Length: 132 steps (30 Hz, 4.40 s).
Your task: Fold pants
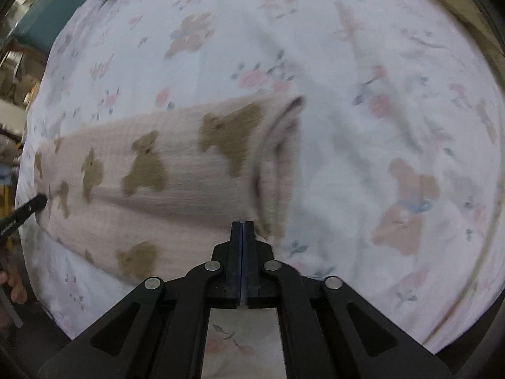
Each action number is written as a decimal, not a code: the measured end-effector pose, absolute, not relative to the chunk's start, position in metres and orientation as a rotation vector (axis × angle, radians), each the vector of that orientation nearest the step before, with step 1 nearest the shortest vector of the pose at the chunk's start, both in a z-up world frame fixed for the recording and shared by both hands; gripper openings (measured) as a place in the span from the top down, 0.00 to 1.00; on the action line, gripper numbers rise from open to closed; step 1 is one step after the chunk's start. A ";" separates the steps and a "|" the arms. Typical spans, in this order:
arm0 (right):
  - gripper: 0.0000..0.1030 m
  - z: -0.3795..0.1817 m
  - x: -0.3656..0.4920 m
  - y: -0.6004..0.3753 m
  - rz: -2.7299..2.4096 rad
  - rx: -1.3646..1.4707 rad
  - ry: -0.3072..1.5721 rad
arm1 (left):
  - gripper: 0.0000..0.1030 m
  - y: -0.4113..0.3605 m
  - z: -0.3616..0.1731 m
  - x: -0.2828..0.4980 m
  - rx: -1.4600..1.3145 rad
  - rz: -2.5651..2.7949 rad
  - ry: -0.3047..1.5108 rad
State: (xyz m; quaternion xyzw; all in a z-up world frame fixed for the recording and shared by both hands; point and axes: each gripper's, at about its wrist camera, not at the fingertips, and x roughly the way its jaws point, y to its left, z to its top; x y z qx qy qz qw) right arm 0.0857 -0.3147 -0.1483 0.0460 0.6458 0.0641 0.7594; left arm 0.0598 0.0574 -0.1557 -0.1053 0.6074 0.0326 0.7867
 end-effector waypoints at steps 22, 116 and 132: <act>0.89 -0.168 0.092 -0.303 0.237 0.266 1.394 | 0.94 0.033 -0.163 0.080 -0.224 -0.093 1.262; 0.00 0.056 0.012 -0.223 0.281 -0.005 0.510 | 0.00 0.019 0.048 -0.004 -0.105 0.043 0.533; 0.00 0.015 0.025 -0.239 0.241 0.056 0.511 | 0.01 0.007 0.017 0.013 -0.099 0.062 0.542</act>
